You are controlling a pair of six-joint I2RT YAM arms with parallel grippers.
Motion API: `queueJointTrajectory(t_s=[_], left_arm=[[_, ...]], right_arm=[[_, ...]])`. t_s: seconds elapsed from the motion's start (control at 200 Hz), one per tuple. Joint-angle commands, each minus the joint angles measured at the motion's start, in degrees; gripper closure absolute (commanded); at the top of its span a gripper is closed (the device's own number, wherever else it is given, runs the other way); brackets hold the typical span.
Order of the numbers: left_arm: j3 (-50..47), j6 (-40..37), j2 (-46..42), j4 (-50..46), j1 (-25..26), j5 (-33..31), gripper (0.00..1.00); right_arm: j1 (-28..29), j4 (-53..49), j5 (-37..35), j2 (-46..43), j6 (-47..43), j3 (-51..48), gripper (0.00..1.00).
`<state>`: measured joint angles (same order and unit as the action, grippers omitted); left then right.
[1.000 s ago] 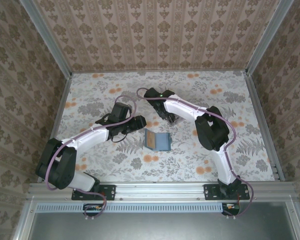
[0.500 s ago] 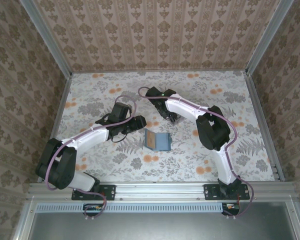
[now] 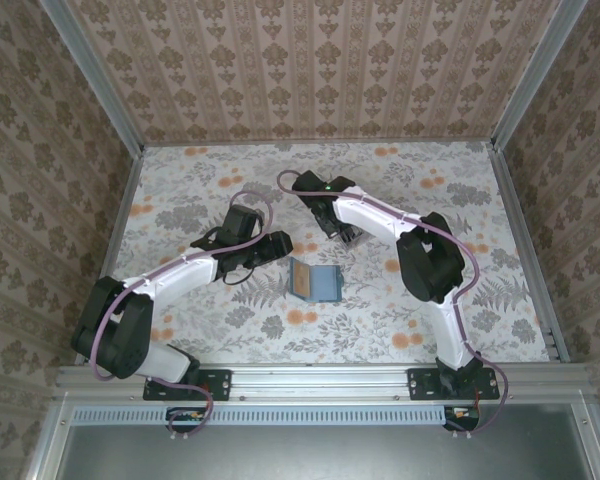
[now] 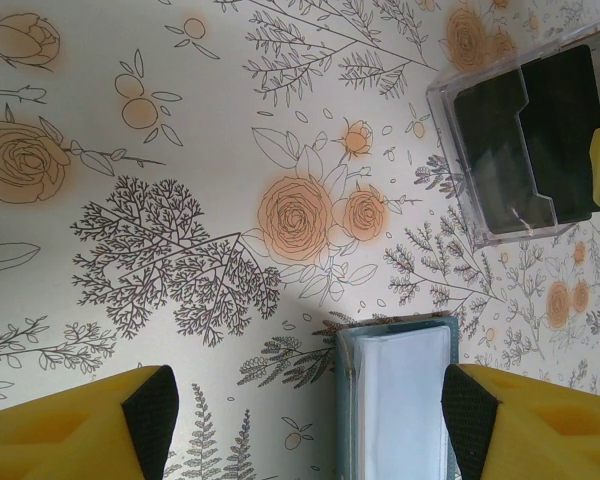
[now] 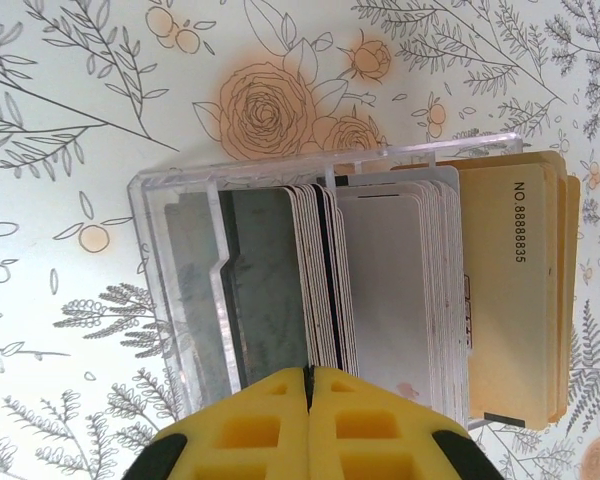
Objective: Put the credit cards into the card holder
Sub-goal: Pick up the credit card from the storage box.
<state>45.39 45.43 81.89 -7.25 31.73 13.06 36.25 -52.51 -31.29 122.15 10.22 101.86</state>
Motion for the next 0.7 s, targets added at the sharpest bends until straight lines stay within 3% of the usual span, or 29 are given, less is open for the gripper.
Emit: queueJointTrajectory(t_s=[0.0, 0.695], left_arm=[[0.4, 0.4, 0.6, -0.3, -0.4, 0.1, 0.26], [3.0, 0.1, -2.1, -2.2, -0.6, 0.5, 0.25]], right_arm=[[-0.8, -1.9, 1.1, -3.2, 0.3, -0.2, 0.95], [-2.0, -4.1, 9.9, -10.0, 9.3, -0.2, 0.98]])
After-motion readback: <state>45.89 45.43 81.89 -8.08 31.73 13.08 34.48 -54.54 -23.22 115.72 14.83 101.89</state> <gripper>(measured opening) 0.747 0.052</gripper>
